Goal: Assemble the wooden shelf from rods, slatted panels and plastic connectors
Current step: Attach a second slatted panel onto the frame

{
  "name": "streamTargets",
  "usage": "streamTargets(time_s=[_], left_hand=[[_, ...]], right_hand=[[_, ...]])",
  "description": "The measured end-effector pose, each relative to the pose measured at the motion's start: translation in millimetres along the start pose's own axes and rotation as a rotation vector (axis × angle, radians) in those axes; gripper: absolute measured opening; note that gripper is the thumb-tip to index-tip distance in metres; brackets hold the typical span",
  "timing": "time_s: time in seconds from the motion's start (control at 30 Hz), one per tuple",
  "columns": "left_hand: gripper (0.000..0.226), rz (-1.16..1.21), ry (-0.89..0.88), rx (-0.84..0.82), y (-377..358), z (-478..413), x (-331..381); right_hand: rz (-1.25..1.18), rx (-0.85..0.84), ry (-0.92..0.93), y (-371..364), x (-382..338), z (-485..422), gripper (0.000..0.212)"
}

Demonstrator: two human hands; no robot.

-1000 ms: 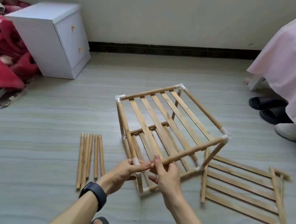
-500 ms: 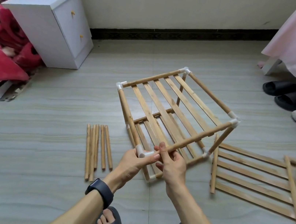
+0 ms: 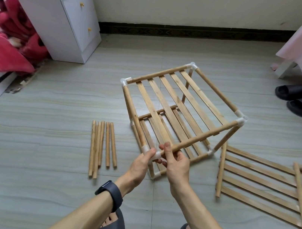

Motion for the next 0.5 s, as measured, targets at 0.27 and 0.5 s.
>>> streamTargets(time_s=[0.27, 0.5], left_hand=[[0.054, -0.096, -0.106, -0.057, -11, 2, 16], [0.053, -0.297, -0.061, -0.285, -11, -8, 26]], right_hand=[[0.067, 0.007, 0.036, -8, -1, -2, 0.043], [0.212, -0.084, -0.033, 14, -18, -48, 0.032]])
Point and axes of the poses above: each hand's wrist, its own z-axis away from the middle knuckle, its own y-axis out of the back of the hand, x = y × z, the point moved 9 cm from there along -z, towards the middle knuckle, and after that the axes turned 11 degrees about x, right-handed, at the moved point
